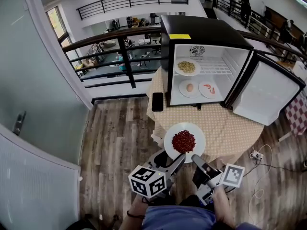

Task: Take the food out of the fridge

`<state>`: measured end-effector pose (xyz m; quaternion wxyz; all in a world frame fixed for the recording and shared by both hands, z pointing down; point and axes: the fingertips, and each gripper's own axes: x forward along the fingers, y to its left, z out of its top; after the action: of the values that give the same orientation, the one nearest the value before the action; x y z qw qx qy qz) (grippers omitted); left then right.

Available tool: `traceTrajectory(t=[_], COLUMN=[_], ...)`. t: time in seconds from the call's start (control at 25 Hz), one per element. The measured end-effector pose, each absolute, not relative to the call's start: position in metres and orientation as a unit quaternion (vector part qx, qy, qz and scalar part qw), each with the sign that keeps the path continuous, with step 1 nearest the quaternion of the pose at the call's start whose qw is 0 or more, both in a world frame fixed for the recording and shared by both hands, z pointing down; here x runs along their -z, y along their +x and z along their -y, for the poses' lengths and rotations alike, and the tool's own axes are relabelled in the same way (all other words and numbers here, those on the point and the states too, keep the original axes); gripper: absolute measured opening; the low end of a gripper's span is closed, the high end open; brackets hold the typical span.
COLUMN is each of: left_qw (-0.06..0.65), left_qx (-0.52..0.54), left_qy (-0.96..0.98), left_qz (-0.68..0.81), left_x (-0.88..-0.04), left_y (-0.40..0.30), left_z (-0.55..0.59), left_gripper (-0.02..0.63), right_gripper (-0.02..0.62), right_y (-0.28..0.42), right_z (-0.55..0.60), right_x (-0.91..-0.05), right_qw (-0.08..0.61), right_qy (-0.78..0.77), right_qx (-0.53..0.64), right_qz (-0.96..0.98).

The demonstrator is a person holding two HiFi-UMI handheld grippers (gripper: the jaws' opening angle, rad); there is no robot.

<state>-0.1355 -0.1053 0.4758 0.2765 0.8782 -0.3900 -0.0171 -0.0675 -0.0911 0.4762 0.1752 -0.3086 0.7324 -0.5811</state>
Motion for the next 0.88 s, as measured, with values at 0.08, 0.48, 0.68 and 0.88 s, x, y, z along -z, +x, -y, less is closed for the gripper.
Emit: traceTrajectory(t=[0.08,0.48,0.68,0.88], left_qw=[0.275,0.279,0.277,0.273], left_qx=[0.016,0.016,0.012,0.009], left_qy=[0.878,0.874,0.873,0.872], left_qz=[0.391,0.398,0.402,0.407], left_x=[-0.474,-0.464,-0.464,-0.464], left_y=[-0.126,-0.04,0.0,0.041], left_z=[0.101,0.066,0.038,0.002], left_gripper=[0.256,0.256,0.256,0.256], right_gripper=[0.029,0.029,0.029,0.029], right_y=[-0.058,0.03,0.068,0.109], right_z=[0.086,0.055,0.026,-0.01], right_x=[-0.475,-0.464,-0.46,-0.462], right_qw=[0.177,0.163,0.171,0.168], right_qy=[-0.305,-0.308,-0.295,-0.293], right_qx=[0.585,0.578,0.578,0.578], right_qz=[-0.73,-0.737,-0.741,-0.743])
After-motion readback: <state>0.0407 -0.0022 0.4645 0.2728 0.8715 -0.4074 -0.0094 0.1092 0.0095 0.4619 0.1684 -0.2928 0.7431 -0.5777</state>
